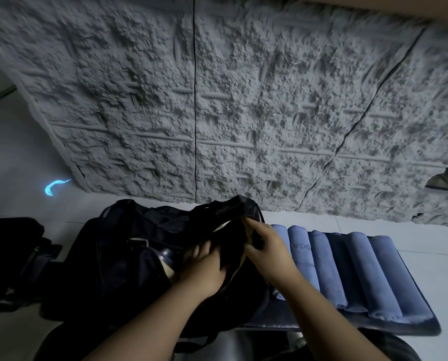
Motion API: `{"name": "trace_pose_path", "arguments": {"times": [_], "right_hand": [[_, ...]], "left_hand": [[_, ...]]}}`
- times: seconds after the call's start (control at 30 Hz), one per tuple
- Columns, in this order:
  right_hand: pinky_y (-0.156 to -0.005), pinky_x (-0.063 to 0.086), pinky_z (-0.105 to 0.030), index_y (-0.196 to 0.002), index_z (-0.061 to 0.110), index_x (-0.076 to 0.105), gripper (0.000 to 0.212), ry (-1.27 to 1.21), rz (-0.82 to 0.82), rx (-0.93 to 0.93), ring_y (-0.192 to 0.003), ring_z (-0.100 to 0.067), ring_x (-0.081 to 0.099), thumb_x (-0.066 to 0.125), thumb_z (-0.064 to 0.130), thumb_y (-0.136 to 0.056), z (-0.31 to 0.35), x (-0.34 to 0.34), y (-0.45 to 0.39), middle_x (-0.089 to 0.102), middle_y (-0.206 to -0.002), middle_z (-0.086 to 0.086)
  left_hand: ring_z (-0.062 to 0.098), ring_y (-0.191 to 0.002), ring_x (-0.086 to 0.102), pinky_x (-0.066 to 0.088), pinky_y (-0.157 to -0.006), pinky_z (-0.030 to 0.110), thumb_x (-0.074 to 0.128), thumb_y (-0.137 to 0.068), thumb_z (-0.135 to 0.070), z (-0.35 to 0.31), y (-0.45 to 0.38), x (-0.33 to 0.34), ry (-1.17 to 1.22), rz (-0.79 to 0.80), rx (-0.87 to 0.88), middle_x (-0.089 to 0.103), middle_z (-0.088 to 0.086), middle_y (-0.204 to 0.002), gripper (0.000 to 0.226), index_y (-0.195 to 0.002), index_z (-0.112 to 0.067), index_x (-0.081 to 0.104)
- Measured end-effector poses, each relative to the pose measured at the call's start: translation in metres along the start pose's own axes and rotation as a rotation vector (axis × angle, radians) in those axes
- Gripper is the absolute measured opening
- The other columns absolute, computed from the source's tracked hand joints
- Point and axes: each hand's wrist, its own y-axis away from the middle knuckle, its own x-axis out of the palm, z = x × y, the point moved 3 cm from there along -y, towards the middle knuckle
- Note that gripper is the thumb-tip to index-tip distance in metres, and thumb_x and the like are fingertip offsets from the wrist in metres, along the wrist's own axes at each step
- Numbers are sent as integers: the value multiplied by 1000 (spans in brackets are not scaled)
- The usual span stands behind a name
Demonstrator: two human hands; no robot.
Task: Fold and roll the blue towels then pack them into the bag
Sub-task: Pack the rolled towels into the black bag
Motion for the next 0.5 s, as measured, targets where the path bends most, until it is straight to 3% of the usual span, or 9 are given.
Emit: {"name": "trace_pose_path", "arguments": {"times": [0.1,0.2,0.3,0.4,0.43,0.5], "right_hand": [[-86,38,-6,-102,28,63,26,-87,-81,-5,-102,-1,54,62,6,-87,-4,-13,12,59,-103,13],[-66,39,-8,-81,23,58,12,-155,-211,107,-75,1,57,63,15,-90,-25,-33,23,62,-84,7],[-56,34,-30,-78,14,54,16,19,-447,305,-63,-16,52,60,24,-89,-69,-67,36,54,-67,1],[-49,28,-33,-60,10,43,28,216,-621,447,-56,-29,43,54,22,-84,-109,-103,53,42,-51,-6],[-54,32,-35,-62,11,46,25,233,-641,505,-62,-34,48,53,22,-83,-119,-113,59,49,-58,-13],[-84,37,-43,-95,10,62,21,320,-626,646,-103,-43,50,55,28,-86,-138,-127,69,60,-104,-25]], "left_hand": [[21,-144,4,11,-114,41,45,-92,-43,-21,7,-13,37,-241,83,0,-4,-158,69,-149,-32,8],[20,-144,-2,12,-113,42,51,-89,-45,-37,19,-17,8,-315,127,-5,-5,-157,79,-148,-35,0],[21,-144,-3,11,-113,42,54,-87,-46,-43,21,-14,-52,-338,95,-4,-2,-157,84,-148,-31,-2],[21,-144,-2,12,-114,42,57,-85,-44,-44,19,-14,-48,-360,34,-2,0,-156,86,-149,-25,2],[21,-144,-2,12,-114,42,57,-85,-43,-45,18,-14,-43,-367,29,0,1,-156,86,-149,-24,3],[22,-144,-2,11,-114,42,57,-86,-43,-50,18,-15,-44,-364,36,2,1,-156,83,-148,-23,6]]}}
